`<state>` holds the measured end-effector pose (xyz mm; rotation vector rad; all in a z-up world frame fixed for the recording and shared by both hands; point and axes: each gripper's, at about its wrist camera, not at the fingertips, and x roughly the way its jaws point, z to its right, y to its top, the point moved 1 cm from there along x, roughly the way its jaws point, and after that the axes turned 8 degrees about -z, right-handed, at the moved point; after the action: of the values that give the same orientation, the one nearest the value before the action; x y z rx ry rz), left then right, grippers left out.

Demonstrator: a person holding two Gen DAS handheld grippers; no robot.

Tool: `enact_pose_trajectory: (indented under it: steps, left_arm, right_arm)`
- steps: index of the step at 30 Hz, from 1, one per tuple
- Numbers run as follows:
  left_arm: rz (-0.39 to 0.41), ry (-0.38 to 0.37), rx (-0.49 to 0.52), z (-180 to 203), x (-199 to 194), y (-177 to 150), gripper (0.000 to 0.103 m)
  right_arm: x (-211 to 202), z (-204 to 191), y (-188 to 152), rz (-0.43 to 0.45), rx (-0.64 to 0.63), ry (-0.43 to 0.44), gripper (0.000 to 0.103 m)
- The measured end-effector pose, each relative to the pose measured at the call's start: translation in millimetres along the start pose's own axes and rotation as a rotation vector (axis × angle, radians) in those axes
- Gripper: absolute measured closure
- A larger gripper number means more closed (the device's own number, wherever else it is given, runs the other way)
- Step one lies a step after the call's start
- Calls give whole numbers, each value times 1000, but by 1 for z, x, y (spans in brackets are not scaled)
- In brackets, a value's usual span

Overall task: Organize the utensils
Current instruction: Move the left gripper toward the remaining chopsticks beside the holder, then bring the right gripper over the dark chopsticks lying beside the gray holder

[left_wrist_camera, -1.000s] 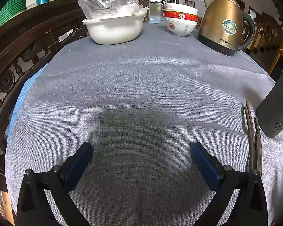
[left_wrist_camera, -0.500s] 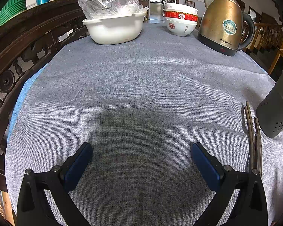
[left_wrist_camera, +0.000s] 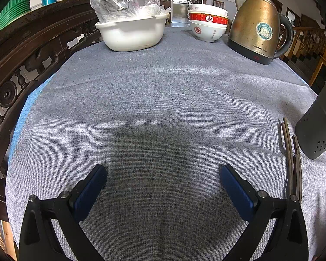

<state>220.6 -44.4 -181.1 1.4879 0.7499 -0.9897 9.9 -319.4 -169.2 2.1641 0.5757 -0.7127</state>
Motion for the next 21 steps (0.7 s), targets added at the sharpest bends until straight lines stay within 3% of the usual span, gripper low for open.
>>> enact_pose_trajectory:
  steps: [11,21]
  left_arm:
    - [0,0,0,0,0,0,0]
    - [1,0,0,1,0,0,0]
  right_arm:
    - [2,-8,1,-27,-26,-28,29]
    - [12,-54,16,-96,-129,-96,29]
